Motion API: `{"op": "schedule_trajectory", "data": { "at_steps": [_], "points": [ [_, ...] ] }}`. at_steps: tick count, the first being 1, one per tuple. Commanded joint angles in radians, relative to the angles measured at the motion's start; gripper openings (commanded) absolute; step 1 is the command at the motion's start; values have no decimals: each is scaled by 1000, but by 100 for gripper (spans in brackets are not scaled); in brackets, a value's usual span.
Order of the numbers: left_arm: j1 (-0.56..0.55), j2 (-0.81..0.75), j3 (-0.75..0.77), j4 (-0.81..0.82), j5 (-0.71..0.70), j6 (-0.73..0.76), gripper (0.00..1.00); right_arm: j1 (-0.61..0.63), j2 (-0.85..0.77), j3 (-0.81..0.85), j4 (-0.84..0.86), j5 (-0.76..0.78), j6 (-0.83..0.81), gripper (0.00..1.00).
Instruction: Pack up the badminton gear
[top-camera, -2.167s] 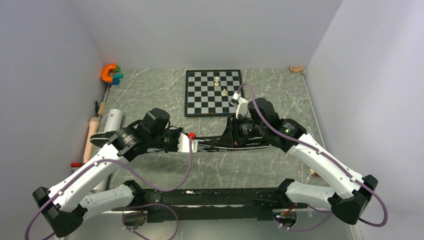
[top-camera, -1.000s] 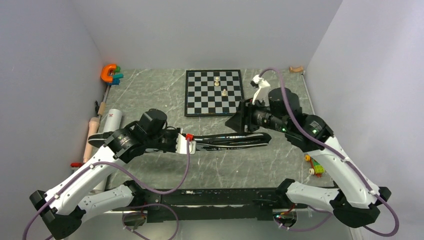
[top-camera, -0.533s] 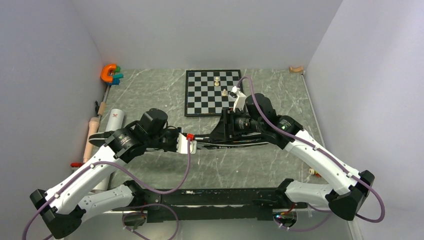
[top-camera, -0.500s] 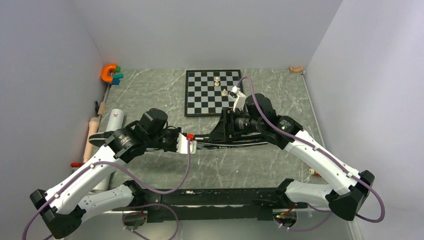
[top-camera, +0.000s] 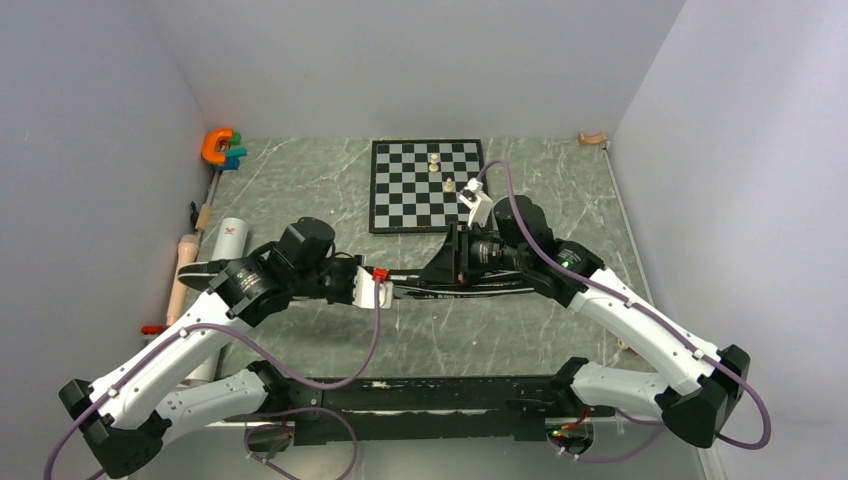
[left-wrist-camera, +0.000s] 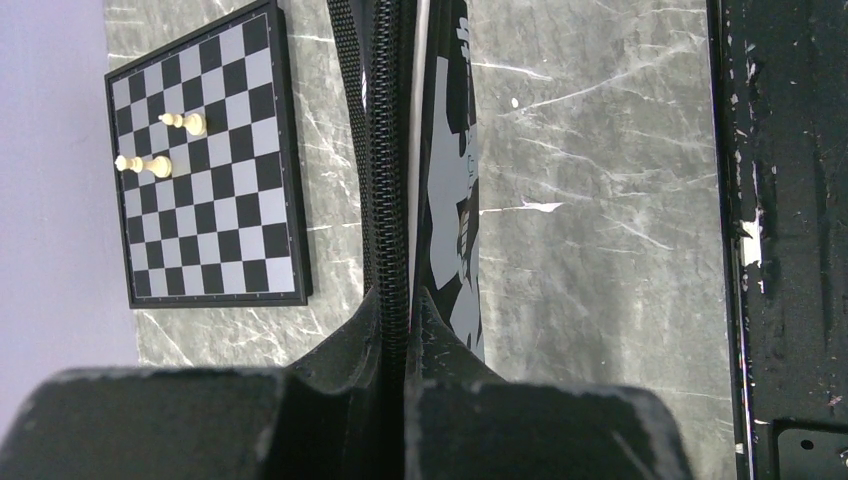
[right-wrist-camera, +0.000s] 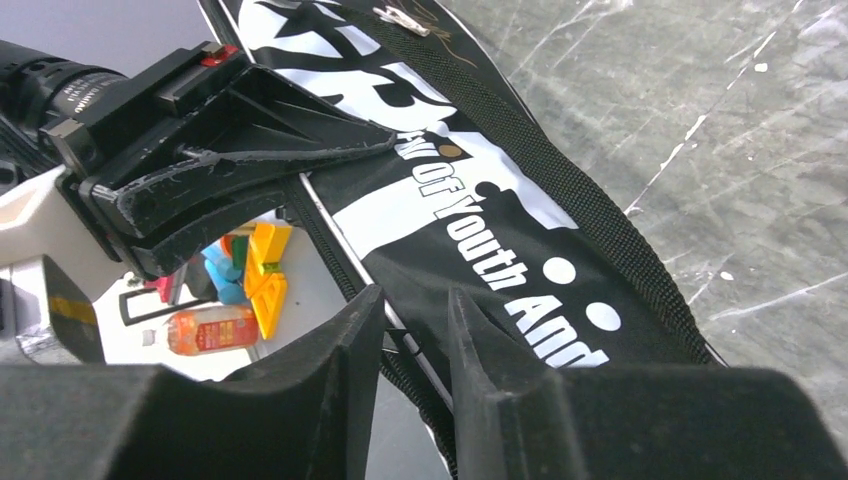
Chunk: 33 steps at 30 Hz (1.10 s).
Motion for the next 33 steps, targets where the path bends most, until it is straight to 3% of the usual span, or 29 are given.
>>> {"op": "schedule_trajectory", "data": {
  "at_steps": [1,9,22,26,30,33],
  "points": [
    [-2,-38,34,82,-10,42,0,4,-37,6,51,-16,23,29],
    [1,-44,23,80,-10,41,0,2,-46,13,42,2,25,0],
    [7,-52,-2,89,-13,39,0,-2,-69,31,66,-52,38,0],
    [8,-51,-3,90,-12,41,0,-1,-65,26,58,-82,29,15],
    [8,-49,1,87,-8,42,0,-1,-69,31,27,-43,9,46],
    [9,-49,2,83,-6,42,0,-2,-74,78,-19,41,-27,57]
  ]
}}
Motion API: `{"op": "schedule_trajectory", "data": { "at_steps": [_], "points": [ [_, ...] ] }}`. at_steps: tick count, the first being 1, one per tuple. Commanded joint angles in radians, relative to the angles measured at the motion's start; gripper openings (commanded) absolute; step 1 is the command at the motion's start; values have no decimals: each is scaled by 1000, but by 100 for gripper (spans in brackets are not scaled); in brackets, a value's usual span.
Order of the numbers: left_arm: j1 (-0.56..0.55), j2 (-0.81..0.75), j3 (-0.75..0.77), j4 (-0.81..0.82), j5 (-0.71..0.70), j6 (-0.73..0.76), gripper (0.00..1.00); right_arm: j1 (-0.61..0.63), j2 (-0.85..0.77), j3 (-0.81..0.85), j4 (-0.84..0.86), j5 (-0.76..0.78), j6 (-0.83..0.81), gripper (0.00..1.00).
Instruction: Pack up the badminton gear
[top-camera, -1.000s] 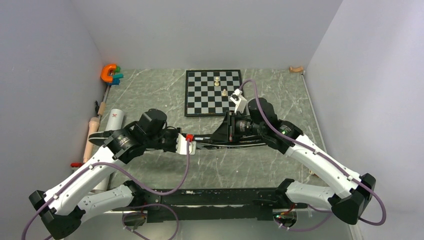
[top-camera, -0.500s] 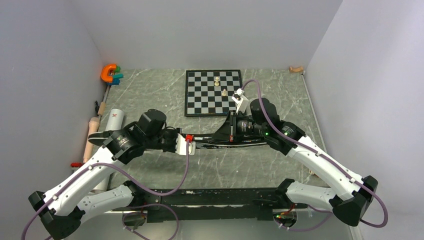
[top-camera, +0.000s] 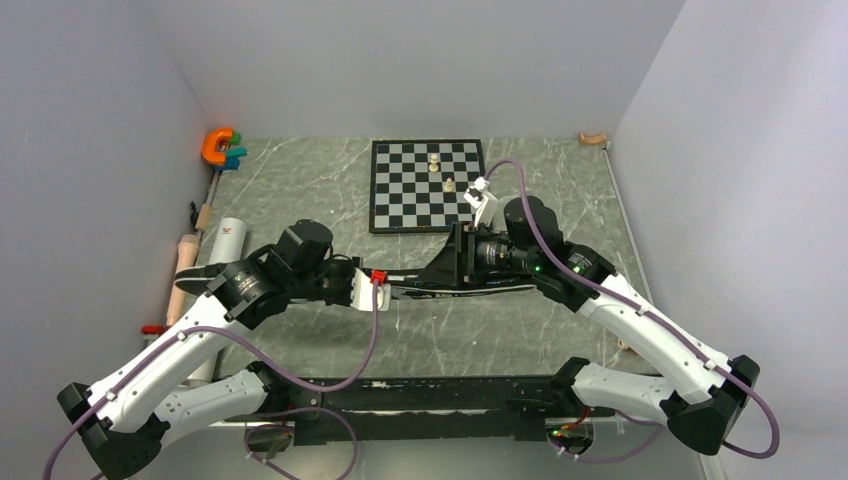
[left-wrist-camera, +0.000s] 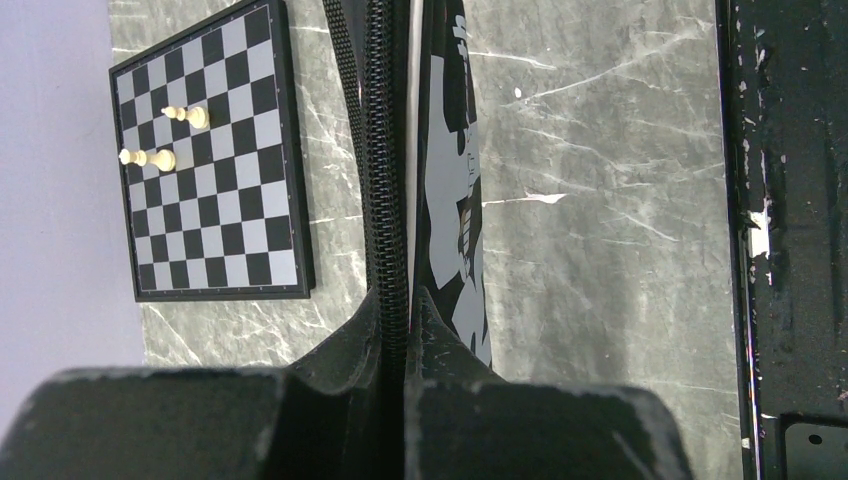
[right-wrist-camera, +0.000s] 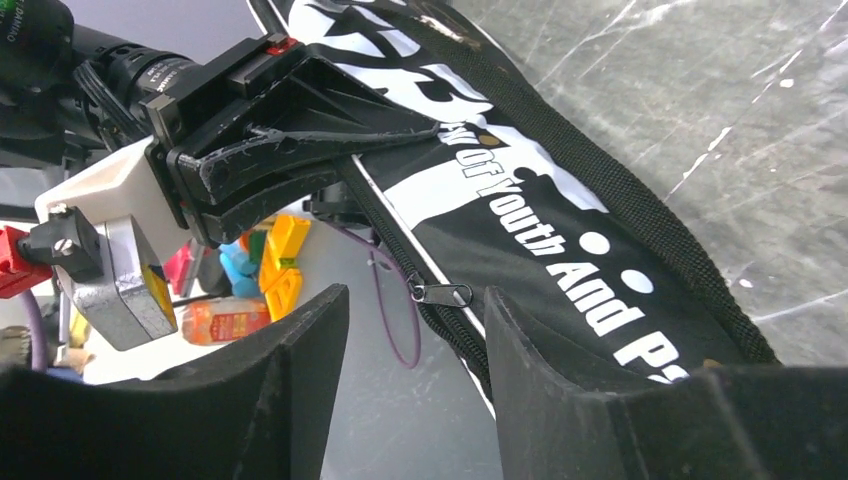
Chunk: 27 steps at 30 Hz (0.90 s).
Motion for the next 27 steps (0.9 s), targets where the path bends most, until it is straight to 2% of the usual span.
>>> {"op": "schedule_trajectory", "data": {
  "at_steps": [1,5,19,27],
  "points": [
    [5,-29,21,82,6,29,0,-2,-20,90,-39,98,-49,57],
    [6,-26,26,82,8,26,0,-1,0,125,-58,127,-68,57],
    [8,-12,41,89,10,26,0,38,60,45,-10,-13,-42,54],
    [8,-17,35,89,8,26,0,58,23,30,37,-47,-25,50]
  ]
}}
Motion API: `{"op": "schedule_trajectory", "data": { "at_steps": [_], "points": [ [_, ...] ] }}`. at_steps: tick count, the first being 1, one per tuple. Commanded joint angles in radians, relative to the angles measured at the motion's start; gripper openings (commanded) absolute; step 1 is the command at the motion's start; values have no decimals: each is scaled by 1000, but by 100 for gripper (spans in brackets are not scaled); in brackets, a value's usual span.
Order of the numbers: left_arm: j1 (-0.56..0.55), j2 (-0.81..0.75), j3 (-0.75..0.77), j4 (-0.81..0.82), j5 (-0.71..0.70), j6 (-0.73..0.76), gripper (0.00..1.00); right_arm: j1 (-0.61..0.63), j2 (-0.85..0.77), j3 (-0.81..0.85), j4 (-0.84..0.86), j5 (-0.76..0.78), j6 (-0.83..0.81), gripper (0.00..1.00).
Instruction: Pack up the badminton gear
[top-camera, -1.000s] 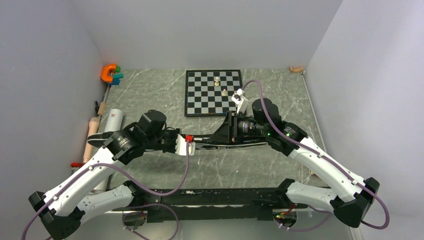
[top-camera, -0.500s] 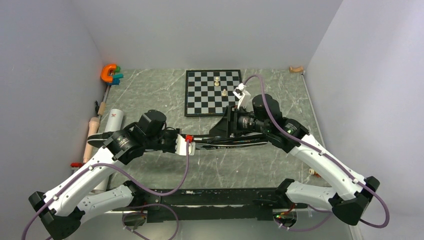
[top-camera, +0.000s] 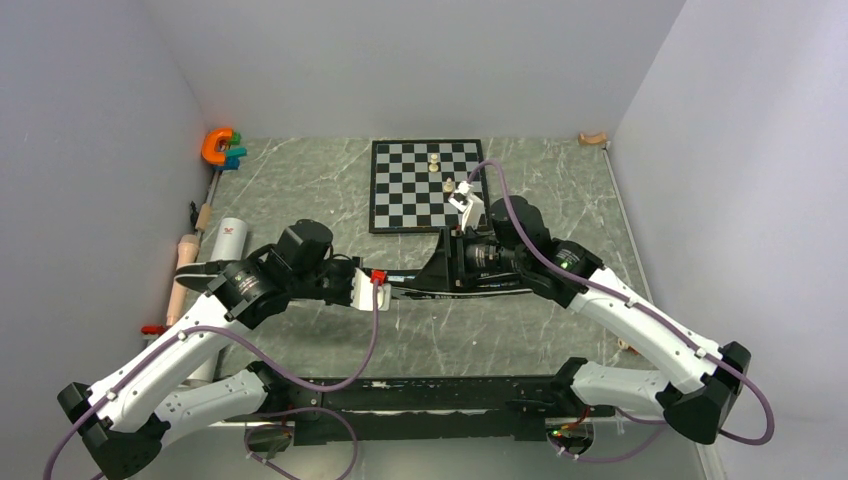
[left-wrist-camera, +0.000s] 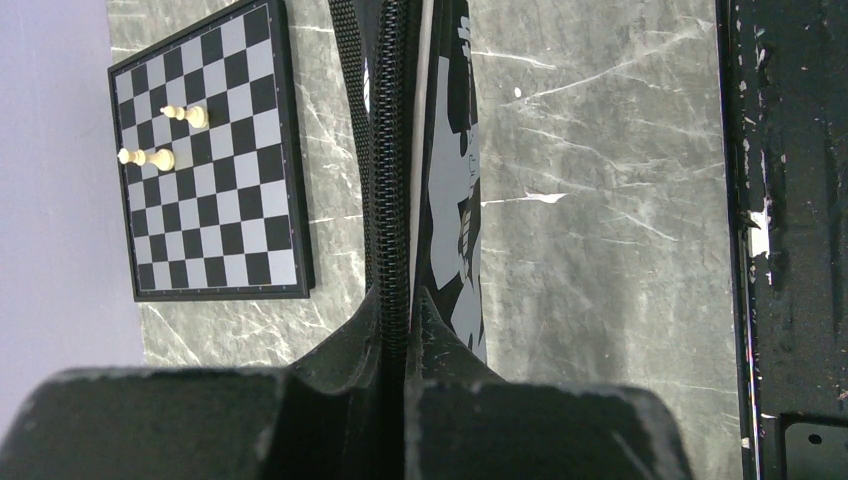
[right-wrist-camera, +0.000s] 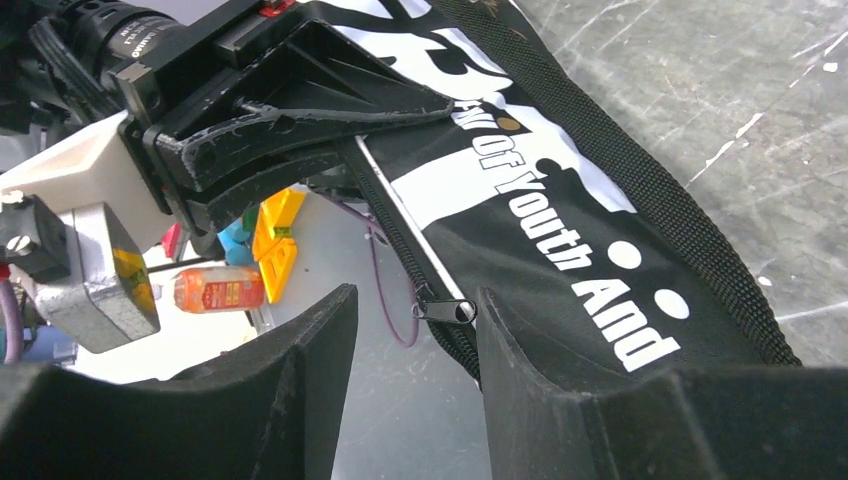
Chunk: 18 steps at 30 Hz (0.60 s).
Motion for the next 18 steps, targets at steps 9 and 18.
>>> {"op": "schedule_trajectory", "data": {
  "at_steps": [9,18],
  "points": [
    [6,-20,33,96,1,33,0,29,-84,-31,117,-123,32,48],
    [12,-22,43,97,-5,36,0,29,-108,6,37,-50,-9,48]
  ]
}}
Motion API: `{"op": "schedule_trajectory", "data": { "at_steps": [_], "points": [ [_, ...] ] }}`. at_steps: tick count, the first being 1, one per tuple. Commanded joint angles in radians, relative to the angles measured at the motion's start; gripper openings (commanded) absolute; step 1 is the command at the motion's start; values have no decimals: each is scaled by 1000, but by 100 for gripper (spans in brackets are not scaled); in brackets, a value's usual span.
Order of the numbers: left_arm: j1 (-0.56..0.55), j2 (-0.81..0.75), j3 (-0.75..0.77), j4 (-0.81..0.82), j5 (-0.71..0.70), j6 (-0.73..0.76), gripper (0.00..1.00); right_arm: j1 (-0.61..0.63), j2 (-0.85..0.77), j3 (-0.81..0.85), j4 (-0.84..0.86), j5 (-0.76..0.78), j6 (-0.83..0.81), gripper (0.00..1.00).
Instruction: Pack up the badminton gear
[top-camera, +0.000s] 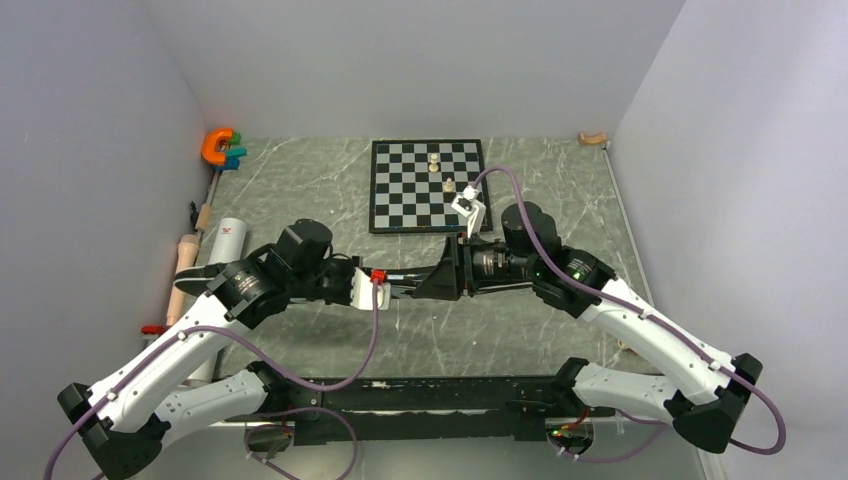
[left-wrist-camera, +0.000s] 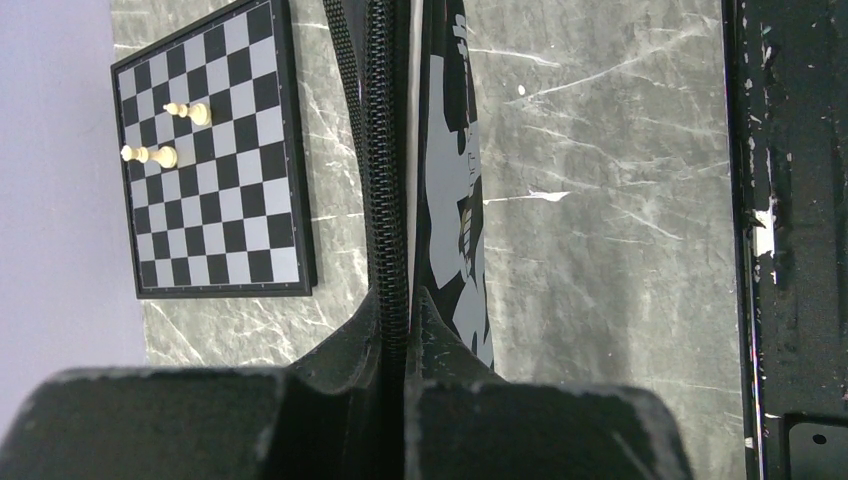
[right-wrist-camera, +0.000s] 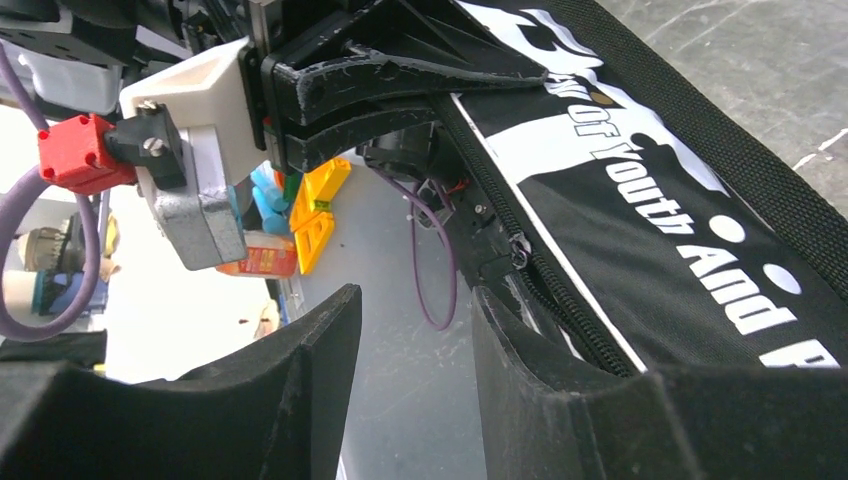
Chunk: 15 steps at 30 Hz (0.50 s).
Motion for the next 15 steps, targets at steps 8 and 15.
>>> {"op": "schedule_trajectory", "data": {
  "at_steps": [8,15],
  "points": [
    [24,-10,34,253,-164,-35,0,5,-160,81,-73,345,-14,50],
    [24,8,24,328,-243,-47,0,5,-266,-215,183,401,247,51]
  ]
}}
